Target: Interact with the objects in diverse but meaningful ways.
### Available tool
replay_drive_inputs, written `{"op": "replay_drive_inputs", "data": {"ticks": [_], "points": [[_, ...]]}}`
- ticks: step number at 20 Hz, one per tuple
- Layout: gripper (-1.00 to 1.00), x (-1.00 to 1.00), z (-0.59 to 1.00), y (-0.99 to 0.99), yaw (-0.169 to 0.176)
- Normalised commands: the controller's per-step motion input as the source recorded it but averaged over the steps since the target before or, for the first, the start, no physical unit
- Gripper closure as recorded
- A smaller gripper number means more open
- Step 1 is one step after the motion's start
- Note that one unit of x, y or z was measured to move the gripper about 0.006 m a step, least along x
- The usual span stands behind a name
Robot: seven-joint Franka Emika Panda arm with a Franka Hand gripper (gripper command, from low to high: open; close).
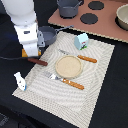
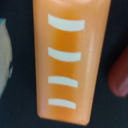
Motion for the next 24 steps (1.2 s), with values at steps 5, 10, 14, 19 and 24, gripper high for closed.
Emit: {"op": "replay_drive_inputs", "data": {"ticks": [5, 10, 14, 19, 24], "points": [[-1.0, 0.27, 0.85, -0.23, -0.056], [-1.0, 0.32, 0.07, -0.53, -0.098], [-1.0, 0.43, 0.0, -0.63, -0.107], [-1.0, 0.26, -0.04, -0.66, -0.136], [-1.0, 0.18, -0.05, -0.58, -0.127]]}}
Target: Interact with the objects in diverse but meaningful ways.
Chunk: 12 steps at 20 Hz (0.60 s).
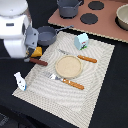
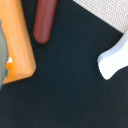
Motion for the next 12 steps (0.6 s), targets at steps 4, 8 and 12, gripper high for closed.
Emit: {"op": "replay_drive_inputs", "data": {"ticks": [4, 8, 12], "points": [[-1.0, 0.27, -0.08, -0.42, -0.051], [-1.0, 0.18, -0.17, -0.33, -0.071], [-1.0, 0.1, -0.24, -0.26, -0.106]]}}
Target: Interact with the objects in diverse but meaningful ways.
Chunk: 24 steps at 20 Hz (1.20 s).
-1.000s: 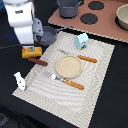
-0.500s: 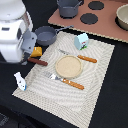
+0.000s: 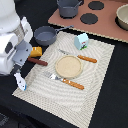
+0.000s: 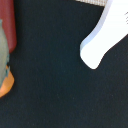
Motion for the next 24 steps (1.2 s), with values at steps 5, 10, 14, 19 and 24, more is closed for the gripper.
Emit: {"op": "replay_drive_inputs", "data": {"ticks": [5, 10, 14, 19, 24], "points": [[-1.0, 0.1, -0.19, -0.23, -0.164], [-1.0, 0.06, -0.16, -0.2, -0.121], [-1.0, 0.06, -0.13, -0.12, -0.057], [-1.0, 0.13, -0.15, -0.09, -0.058], [-1.0, 0.1, -0.2, -0.09, -0.05]]}}
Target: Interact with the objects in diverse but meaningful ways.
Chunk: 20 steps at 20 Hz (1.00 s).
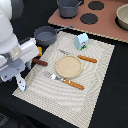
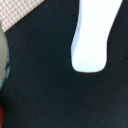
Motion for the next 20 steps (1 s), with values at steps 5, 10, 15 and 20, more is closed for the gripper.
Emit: {"op": "replay_drive_inputs", "data": {"ticks": [5, 10, 15, 20], "points": [[-1.0, 0.08, -0.2, -0.08, -0.045], [1.0, 0.05, -0.08, -0.13, -0.044], [1.0, 0.03, -0.08, -0.15, -0.037], [1.0, 0.02, -0.11, -0.15, -0.026]]}}
